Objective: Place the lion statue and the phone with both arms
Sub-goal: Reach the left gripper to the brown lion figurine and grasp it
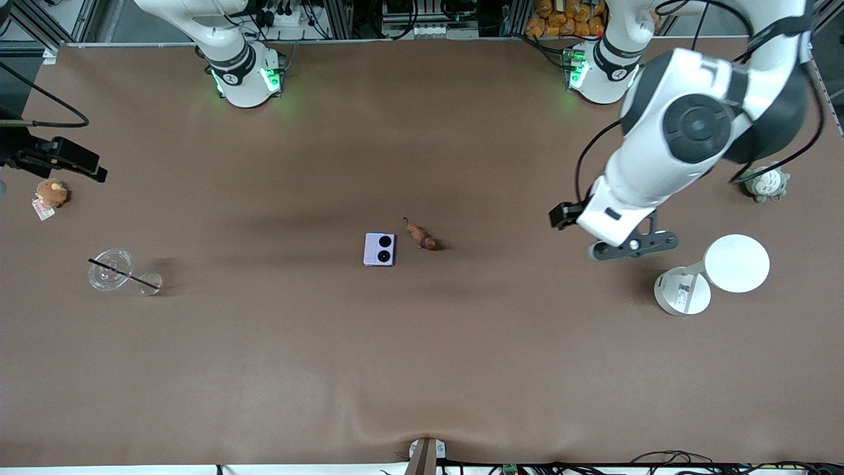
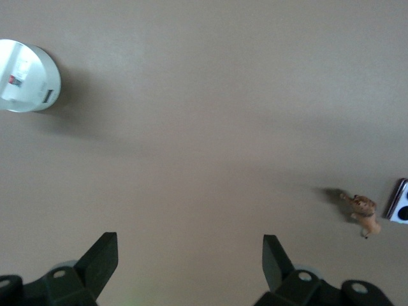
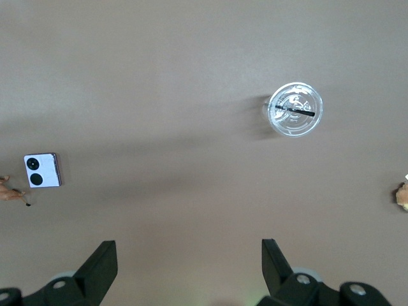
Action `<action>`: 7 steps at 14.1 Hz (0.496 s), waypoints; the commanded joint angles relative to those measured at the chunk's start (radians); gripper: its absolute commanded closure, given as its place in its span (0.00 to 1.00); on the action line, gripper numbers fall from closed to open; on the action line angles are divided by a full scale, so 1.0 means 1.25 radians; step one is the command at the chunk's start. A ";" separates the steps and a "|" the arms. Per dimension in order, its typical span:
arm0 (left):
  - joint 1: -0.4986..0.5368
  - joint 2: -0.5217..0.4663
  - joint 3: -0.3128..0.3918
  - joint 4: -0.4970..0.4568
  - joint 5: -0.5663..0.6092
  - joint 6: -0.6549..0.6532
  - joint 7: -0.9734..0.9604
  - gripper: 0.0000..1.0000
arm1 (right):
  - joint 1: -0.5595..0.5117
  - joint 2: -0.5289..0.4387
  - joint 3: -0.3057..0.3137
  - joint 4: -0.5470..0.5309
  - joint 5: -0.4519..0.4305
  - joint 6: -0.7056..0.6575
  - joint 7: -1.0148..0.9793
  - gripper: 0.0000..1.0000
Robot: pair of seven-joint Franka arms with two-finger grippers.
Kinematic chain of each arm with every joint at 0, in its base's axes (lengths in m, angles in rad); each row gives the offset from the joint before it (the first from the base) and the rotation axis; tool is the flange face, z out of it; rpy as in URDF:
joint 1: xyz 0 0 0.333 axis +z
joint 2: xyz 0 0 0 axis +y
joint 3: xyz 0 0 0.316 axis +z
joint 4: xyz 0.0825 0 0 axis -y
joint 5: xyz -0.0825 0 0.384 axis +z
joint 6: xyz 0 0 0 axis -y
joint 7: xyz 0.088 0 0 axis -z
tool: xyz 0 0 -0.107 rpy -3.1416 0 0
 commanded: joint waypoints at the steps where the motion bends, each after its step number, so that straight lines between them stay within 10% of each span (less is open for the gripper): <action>1: -0.033 0.031 0.005 0.015 -0.008 0.029 -0.043 0.00 | 0.006 0.013 -0.001 0.016 0.004 0.013 0.009 0.00; 7: -0.121 0.109 0.005 0.015 -0.008 0.132 -0.211 0.00 | 0.020 0.038 0.000 0.017 0.003 0.028 0.010 0.00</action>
